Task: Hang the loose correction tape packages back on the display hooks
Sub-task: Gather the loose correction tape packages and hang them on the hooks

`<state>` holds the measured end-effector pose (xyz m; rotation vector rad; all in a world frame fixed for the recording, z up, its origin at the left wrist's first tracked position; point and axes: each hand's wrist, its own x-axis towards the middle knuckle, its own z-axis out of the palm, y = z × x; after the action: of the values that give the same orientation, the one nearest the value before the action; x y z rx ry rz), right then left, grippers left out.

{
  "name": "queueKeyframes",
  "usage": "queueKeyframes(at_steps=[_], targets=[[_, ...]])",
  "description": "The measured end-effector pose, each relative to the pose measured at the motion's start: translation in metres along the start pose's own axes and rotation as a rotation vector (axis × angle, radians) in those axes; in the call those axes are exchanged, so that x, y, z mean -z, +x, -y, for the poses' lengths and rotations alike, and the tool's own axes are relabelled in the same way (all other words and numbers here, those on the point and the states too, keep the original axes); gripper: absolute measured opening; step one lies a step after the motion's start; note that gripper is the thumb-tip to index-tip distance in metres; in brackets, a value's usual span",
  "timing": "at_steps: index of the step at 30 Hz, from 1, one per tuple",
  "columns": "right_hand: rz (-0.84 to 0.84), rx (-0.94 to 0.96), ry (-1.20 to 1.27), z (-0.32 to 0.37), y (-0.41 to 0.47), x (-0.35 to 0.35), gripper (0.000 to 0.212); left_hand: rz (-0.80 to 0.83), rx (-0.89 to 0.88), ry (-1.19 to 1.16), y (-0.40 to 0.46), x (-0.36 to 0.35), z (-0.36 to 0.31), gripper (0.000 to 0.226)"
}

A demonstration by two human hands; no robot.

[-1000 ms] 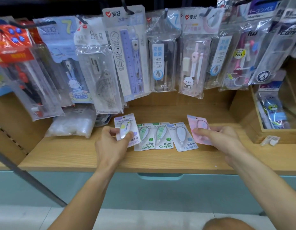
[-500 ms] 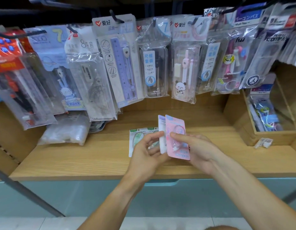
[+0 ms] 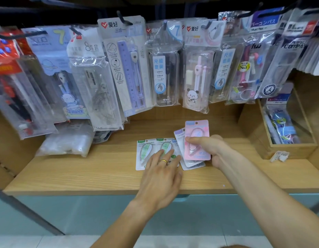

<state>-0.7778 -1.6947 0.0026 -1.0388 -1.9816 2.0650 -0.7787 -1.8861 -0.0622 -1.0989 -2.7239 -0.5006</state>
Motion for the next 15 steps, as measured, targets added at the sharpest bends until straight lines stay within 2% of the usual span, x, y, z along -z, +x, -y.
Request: queueKeyframes(at_steps=[4,7,9,12,15], targets=[[-0.018,-0.001,-0.156,0.004,-0.003,-0.015,0.058,0.050,-0.025,0.057,-0.001,-0.004,0.004,0.059],[-0.012,-0.037,-0.149,0.000,-0.003,-0.018,0.072,0.074,-0.014,0.005,0.002,-0.005,0.007,0.048],[-0.002,-0.040,-0.091,-0.001,-0.004,-0.017,0.058,0.042,-0.033,-0.038,0.003,-0.003,0.009,0.043],[0.016,-0.050,-0.032,-0.005,-0.007,-0.012,0.054,-0.110,0.037,-0.168,0.004,0.004,0.011,0.041],[-0.034,-0.017,0.082,-0.008,-0.009,-0.002,0.053,-0.378,0.298,-0.089,0.010,0.011,0.014,0.029]])
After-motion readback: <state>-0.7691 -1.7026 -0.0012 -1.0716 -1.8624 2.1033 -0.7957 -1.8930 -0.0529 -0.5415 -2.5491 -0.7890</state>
